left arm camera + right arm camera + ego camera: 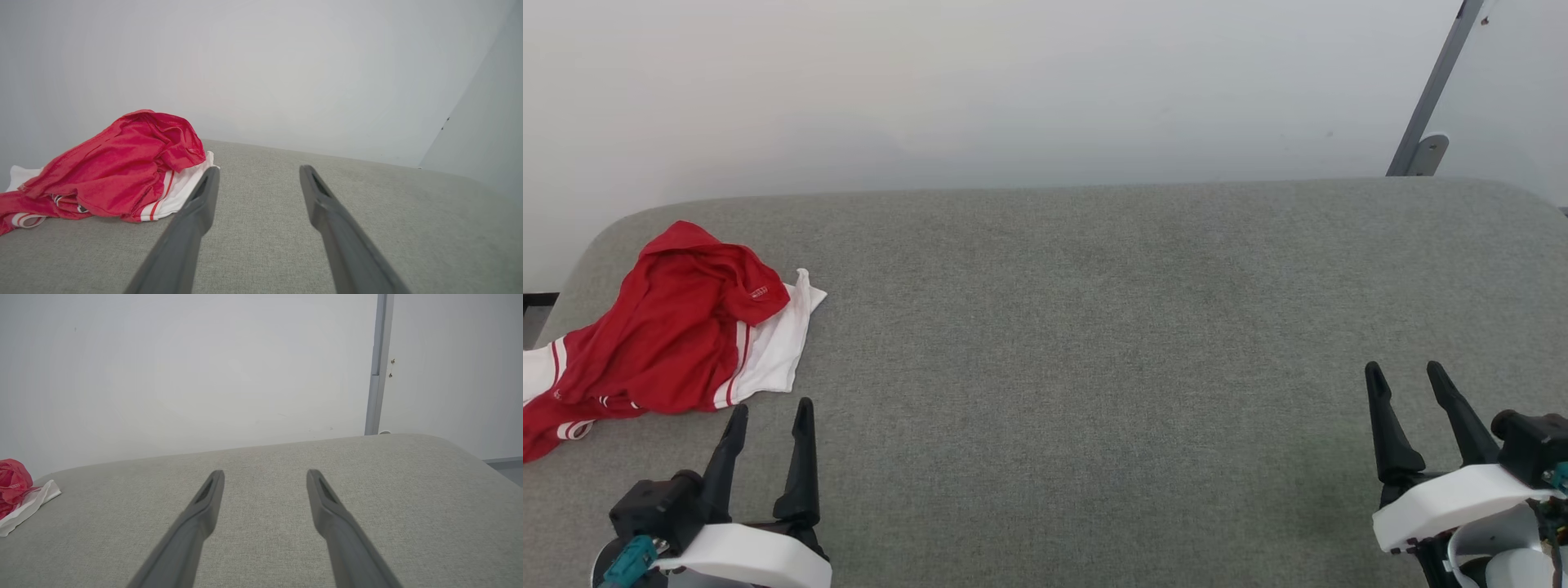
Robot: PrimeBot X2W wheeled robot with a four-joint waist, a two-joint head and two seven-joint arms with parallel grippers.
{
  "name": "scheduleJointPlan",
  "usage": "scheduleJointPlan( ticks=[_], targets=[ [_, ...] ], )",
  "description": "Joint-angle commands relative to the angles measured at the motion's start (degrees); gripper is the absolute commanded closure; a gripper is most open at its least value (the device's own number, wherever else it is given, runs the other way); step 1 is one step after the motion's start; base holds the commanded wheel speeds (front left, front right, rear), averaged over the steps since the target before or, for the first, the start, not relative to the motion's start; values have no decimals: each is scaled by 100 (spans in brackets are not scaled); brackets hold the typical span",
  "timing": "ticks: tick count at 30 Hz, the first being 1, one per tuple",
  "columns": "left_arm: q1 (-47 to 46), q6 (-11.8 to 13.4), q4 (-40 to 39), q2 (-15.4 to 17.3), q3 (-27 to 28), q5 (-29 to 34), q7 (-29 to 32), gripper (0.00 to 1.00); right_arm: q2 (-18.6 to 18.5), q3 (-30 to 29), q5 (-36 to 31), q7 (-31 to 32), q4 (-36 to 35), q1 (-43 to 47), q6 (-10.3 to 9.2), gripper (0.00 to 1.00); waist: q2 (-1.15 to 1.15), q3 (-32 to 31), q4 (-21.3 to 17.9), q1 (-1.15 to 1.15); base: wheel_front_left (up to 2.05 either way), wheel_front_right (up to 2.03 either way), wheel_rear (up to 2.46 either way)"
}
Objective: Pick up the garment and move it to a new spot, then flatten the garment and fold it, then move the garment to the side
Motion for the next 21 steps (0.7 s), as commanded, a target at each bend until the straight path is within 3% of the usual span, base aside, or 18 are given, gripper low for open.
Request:
scheduleJointPlan(
  ticks=[1, 21],
  targets=[
    [43, -22, -63, 48, -11, 138, -54, 0, -27, 29, -151, -63, -68, 36, 11, 0, 0, 0, -2, 0, 0, 0, 0],
    [126, -100, -149, 77, -17, 863, -268, 0, -95, 59, -973, -276, -115, 86, 11, 0, 0, -31, -15, 0, 0, 0, 0]
  ],
)
